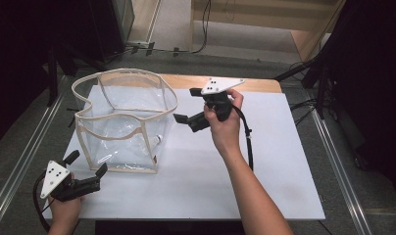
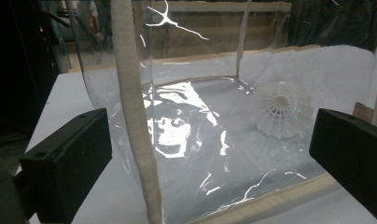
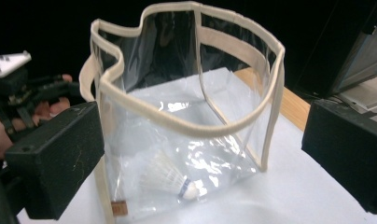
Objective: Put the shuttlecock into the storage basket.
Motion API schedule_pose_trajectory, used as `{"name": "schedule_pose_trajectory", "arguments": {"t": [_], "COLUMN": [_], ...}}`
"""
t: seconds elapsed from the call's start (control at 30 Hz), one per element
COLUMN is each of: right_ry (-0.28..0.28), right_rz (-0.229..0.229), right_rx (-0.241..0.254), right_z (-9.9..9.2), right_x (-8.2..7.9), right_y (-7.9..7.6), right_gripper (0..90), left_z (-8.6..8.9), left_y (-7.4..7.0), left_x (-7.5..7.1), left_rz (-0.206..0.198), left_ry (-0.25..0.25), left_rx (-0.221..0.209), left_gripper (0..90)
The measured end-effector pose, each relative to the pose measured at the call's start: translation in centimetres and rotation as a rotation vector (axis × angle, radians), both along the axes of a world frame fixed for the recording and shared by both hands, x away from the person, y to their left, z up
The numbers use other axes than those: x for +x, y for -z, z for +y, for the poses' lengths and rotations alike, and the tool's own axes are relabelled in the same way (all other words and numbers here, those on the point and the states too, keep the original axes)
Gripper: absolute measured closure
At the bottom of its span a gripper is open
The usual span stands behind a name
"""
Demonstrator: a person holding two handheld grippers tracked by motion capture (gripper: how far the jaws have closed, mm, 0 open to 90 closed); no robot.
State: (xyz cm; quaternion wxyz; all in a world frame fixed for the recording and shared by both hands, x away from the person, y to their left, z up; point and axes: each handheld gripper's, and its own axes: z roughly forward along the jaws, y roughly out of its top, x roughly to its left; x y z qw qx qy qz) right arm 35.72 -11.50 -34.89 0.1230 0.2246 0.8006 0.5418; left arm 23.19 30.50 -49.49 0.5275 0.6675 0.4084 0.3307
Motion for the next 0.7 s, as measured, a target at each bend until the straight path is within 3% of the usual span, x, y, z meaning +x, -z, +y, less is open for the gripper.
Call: {"name": "schedule_pose_trajectory", "arguments": {"t": [0.2, 0.5, 0.7], "right_ry": [0.015, 0.032, 0.042], "right_rz": [-0.013, -0.011, -0.035], "right_rx": [-0.014, 0.01, 0.012], "right_z": [-0.6, -2.1, -3.0], "right_x": [-0.7, -1.5, -2.0], "right_y": [0.8, 2.3, 3.4], "right_gripper": [0.0, 0.0, 0.0], "left_z": [0.0, 0.0, -0.1], "left_y": [0.0, 0.0, 0.0], "left_x": [0.0, 0.0, 0.0], "left_rz": [-0.001, -0.001, -0.001], "left_ry": [0.001, -0.002, -0.003], "left_rx": [-0.001, 0.0, 0.001], "left_gripper": [0.0, 0.0, 0.0]}}
